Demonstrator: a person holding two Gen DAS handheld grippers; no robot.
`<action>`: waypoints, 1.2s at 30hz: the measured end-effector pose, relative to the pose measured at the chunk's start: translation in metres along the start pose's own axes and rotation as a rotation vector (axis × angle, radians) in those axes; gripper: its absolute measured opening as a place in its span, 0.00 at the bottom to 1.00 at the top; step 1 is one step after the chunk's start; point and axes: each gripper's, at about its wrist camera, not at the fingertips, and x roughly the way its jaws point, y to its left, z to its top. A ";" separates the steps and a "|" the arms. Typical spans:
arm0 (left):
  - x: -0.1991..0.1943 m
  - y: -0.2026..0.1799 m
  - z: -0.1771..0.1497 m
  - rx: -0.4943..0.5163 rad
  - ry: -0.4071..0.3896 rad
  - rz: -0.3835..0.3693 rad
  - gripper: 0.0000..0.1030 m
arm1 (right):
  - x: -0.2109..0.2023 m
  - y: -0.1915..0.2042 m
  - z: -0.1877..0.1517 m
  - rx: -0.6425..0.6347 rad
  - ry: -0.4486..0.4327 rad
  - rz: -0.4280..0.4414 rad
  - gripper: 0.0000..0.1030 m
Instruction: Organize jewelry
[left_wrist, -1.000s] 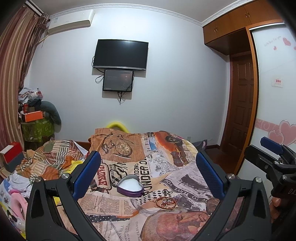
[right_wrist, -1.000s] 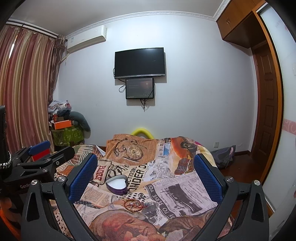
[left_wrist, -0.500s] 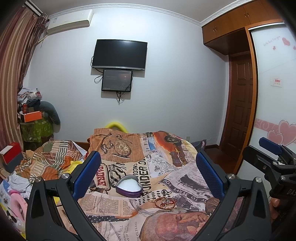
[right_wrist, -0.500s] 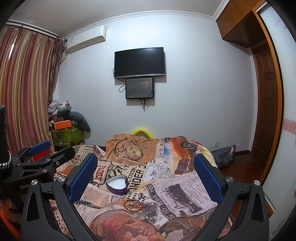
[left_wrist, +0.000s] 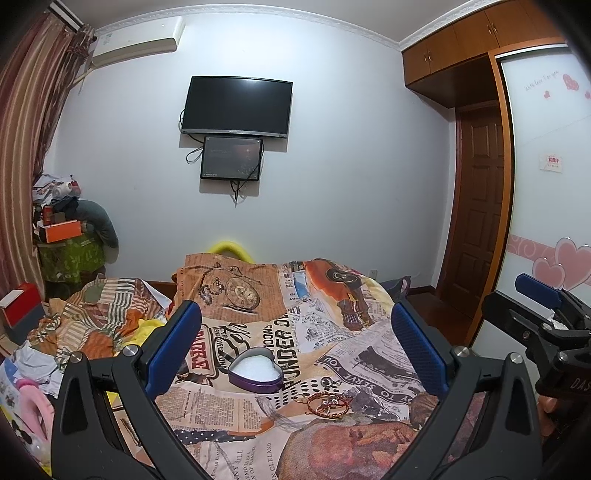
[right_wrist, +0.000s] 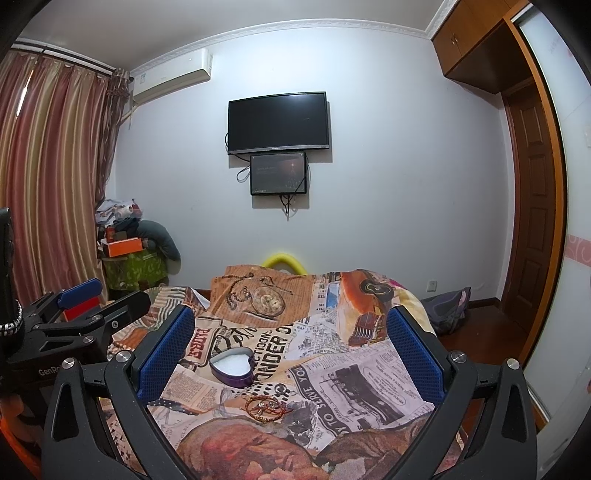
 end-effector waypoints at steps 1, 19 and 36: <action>0.001 0.000 0.000 -0.001 0.001 -0.002 1.00 | 0.001 0.000 0.000 0.001 0.003 0.001 1.00; 0.071 0.017 -0.031 -0.007 0.173 0.032 1.00 | 0.065 -0.026 -0.041 0.022 0.210 -0.054 1.00; 0.178 0.043 -0.111 -0.017 0.536 0.017 0.76 | 0.144 -0.063 -0.094 0.026 0.537 0.009 0.75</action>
